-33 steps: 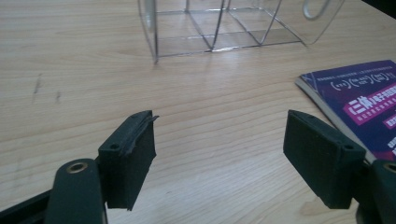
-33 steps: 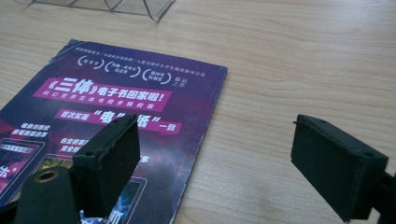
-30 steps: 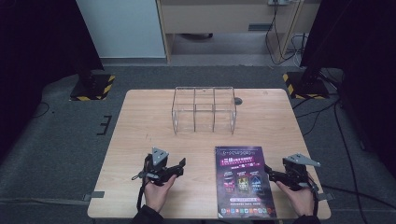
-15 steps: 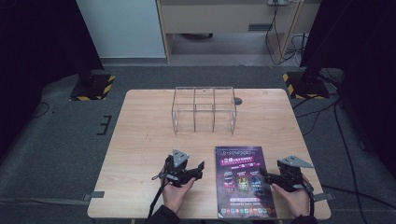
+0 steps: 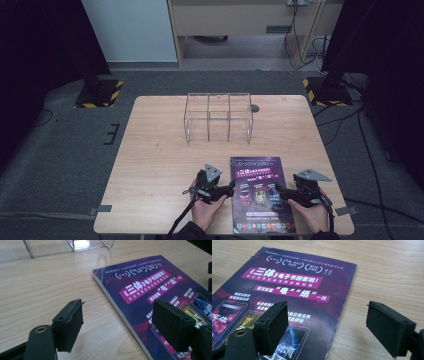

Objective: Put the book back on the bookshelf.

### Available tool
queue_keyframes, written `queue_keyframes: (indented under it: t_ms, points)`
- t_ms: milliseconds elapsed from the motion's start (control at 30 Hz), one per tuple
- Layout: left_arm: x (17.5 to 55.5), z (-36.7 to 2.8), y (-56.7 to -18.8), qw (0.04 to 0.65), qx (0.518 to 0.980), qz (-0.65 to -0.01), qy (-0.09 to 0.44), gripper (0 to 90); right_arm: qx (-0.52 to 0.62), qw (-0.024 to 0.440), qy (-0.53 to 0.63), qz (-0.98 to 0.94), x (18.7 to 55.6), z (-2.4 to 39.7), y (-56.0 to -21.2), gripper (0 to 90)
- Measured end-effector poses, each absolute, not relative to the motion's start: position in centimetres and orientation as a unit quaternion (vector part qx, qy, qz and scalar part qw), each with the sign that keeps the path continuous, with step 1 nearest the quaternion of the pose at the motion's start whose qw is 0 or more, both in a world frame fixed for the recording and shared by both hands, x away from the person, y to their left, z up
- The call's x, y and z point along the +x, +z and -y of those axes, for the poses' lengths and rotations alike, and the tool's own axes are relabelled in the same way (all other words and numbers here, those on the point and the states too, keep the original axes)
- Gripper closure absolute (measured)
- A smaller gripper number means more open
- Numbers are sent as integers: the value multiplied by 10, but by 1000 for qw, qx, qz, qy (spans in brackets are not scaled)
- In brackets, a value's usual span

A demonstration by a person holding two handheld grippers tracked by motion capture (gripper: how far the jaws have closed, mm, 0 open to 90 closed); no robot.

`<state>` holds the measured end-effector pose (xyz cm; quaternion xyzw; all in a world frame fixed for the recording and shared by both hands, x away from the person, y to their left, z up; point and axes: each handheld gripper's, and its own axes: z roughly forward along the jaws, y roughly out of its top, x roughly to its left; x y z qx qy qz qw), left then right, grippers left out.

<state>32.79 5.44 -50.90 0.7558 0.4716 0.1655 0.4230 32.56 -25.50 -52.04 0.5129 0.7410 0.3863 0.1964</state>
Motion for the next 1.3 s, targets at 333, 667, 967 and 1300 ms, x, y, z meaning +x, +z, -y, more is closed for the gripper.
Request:
queue_keyframes:
  t_ms: [333, 667, 967, 1300]
  points:
    - [327, -40, -520, 414, 766, -470, 148, 283, 514, 187, 385, -744, 325, 254, -525, 182]
    - [325, -29, -528, 404, 775, -467, 134, 322, 507, 176, 383, -752, 326, 251, -529, 220]
    - [324, -23, -532, 400, 777, -468, 133, 338, 502, 170, 381, -758, 325, 247, -532, 246]
    - [322, -17, -534, 409, 771, -468, 135, 340, 505, 172, 381, -755, 325, 246, -534, 278]
